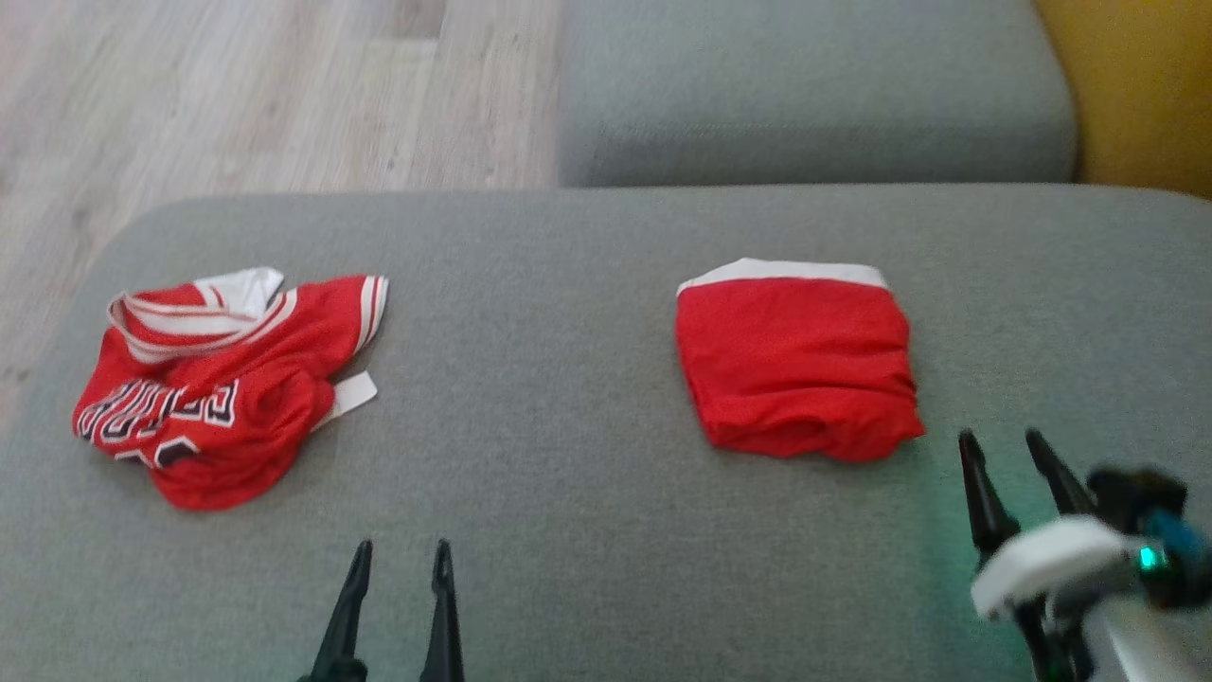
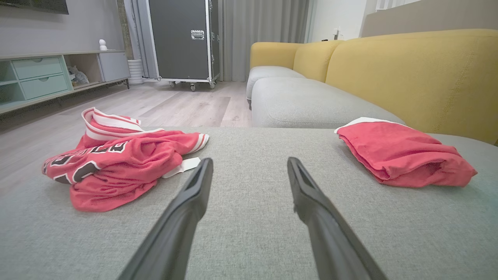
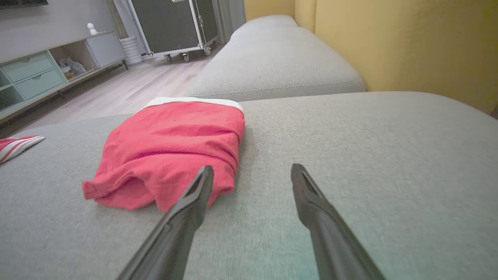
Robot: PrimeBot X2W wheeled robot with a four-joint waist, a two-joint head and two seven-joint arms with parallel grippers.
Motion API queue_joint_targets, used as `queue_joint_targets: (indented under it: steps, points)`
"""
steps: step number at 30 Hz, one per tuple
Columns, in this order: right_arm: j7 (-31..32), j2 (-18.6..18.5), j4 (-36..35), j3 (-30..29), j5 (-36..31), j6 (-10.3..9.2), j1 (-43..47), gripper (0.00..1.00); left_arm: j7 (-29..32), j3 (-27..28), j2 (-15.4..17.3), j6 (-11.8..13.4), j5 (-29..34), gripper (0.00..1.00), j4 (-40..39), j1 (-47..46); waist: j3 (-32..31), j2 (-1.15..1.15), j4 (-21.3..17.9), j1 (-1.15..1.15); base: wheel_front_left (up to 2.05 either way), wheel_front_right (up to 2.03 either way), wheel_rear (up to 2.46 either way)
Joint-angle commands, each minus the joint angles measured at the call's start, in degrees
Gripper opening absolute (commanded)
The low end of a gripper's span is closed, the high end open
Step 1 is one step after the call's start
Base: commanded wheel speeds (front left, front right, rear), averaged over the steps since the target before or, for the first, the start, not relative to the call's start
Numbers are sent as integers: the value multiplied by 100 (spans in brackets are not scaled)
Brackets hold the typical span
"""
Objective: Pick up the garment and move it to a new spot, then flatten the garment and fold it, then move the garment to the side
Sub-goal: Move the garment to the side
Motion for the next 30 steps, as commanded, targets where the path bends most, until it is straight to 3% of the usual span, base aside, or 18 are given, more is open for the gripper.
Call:
queue_joint_targets:
  steps: [1, 9, 16, 18, 19, 26, 30]
  points:
    - [31, -135, -117, 148, 62, -4, -287, 100, -29, 127, -49, -13, 31, 100, -197, -306, 145, 0, 112, -1, 0, 0, 0]
    - [960, -414, 793, 335, 810, -4, -1730, 100, -29, -138, -49, -20, -27, 100, -146, -783, 719, 0, 356, -1, 0, 0, 0]
    - [1535, -477, 1615, 807, 1333, -4, -2242, 97, -29, -291, -49, 2, -137, 100, -55, -1037, 915, 0, 467, -1, 0, 0, 0]
    - [1618, -464, 1680, 1024, 1516, -4, -2265, 25, -29, -292, -49, 18, -155, 100, -45, -1078, 944, 0, 456, -1, 0, 0, 0]
    - [1600, -476, 1689, 1114, 1588, -4, -2282, 0, -29, -282, -49, 32, -164, 100, -49, -1094, 967, 0, 431, -1, 0, 0, 0]
    - [1256, -818, 1744, 1559, 1800, -4, -2581, 0, -29, -224, -49, 27, -128, 100, -106, -1204, 1185, 0, 33, -1, 0, 0, 0]
    - [1262, -1338, 1782, 1699, 1710, -4, -2875, 0, -29, -148, -49, 66, -9, 100, -231, -1366, 1507, 0, -290, -1, 0, 0, 0]
